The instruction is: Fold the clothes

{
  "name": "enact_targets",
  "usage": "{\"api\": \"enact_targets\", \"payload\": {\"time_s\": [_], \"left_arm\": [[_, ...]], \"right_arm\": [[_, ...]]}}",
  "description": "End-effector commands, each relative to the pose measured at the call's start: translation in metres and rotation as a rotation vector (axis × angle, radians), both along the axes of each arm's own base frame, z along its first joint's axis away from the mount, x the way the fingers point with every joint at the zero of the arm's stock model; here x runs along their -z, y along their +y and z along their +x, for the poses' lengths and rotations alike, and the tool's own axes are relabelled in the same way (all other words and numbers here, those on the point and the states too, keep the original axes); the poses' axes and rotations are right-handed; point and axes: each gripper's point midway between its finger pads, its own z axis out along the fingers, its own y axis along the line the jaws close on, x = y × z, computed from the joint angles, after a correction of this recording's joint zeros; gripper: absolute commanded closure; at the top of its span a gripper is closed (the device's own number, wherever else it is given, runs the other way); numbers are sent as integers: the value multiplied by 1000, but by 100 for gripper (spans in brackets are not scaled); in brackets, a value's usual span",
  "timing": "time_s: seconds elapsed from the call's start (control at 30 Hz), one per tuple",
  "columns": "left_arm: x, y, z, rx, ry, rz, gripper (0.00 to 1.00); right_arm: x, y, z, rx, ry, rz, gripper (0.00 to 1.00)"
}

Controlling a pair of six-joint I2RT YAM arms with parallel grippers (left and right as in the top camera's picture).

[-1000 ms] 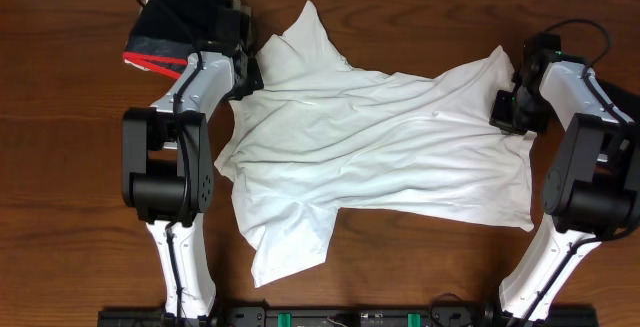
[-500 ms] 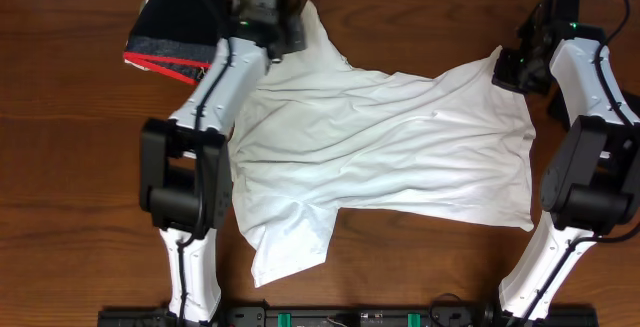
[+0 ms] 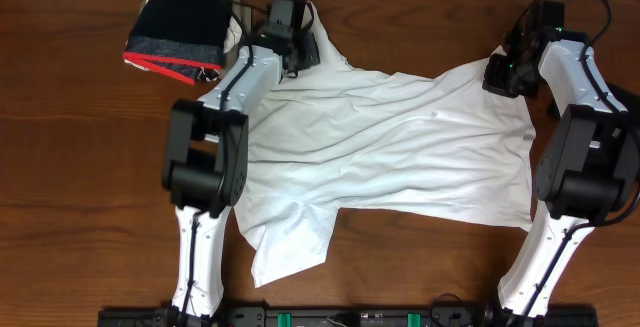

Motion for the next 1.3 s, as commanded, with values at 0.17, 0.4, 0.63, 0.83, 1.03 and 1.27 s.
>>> {"api": "enact_targets", "payload": {"time_s": [0.17,0.4,0.63,0.83,1.03,1.27], "left_arm": [[23,4,0,-16,41,-10,93],[23,24,7,-50,36,-10,93],[27,49,6,-81,60,18,93],[30,63,4,-72,59,104,93],[30,80,8,-108,47,159,93],[27,90,11,-126,40,158,93]], "right_arm": [[7,4,14,-47,-39,-15,99],[37,-2,18,-39,-17,-44,99],[63,-29,5,-22,60,-157,99],[64,-56,-2,24,77,-187,99],[64,-86,-14,76,98,-185,99],[64,-95,-17,105,101,-178,99]]}}
